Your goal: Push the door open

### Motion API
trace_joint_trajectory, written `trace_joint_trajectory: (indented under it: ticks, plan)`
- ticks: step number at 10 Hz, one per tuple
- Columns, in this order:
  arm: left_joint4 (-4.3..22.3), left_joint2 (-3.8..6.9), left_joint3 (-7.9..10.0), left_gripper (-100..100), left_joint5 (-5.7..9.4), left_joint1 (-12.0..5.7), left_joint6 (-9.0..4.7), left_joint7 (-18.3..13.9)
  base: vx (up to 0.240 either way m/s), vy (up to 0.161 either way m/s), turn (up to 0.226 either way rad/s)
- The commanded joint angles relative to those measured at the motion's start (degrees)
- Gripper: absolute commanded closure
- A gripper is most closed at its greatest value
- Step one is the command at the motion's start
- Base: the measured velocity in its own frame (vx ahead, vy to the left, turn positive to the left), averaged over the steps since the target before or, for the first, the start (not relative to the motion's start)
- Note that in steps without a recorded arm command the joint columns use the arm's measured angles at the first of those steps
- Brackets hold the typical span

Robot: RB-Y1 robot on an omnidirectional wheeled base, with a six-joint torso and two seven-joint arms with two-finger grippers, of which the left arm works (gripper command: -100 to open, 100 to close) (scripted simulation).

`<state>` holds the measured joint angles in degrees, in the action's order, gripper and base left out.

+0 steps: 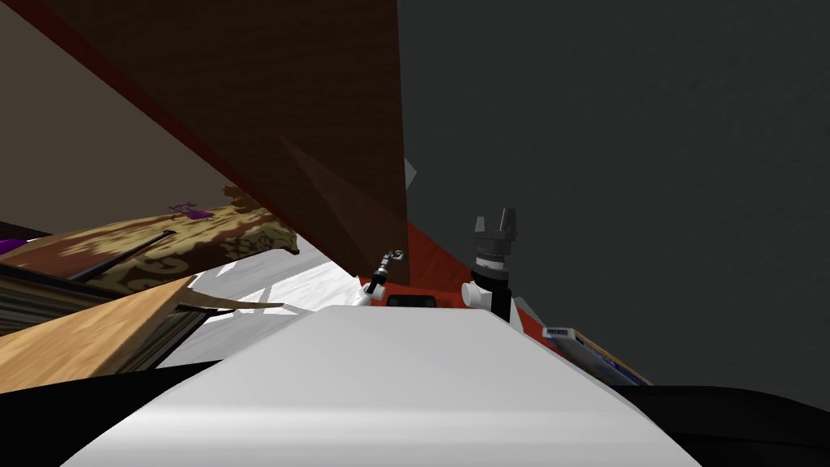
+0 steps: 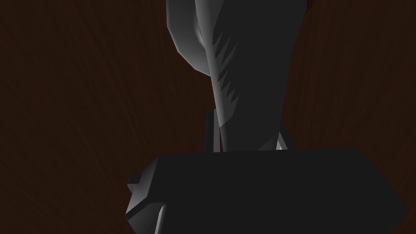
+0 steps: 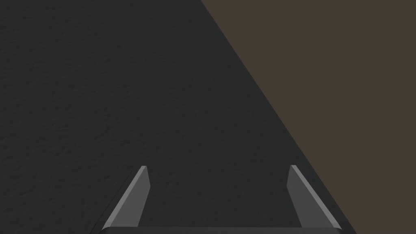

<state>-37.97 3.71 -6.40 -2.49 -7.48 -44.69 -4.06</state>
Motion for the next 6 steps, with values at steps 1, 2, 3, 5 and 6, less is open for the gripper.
trace_joint_trajectory:
  ticks: [1, 2, 3, 5, 6]
  plan:
    - [0.4, 0.35, 1.65, 100, 0.72, -0.83, -0.13, 0.9, 0.168, -0.124, 0.075]
    - [0.5, 0.41, 2.47, 100, 1.13, -0.86, -0.14, 1.2, 0.155, -0.118, 0.064]
    - [0.5, 0.43, 3.30, 100, 1.54, -0.89, -0.15, 1.5, 0.210, -0.144, 0.072]
    - [0.7, 0.36, 4.53, 100, 2.14, -0.94, -0.17, 2.0, 0.157, -0.139, 0.073]
    - [0.7, 0.26, 5.33, 100, 2.54, -0.98, -0.18, 2.3, 0.159, -0.138, 0.060]
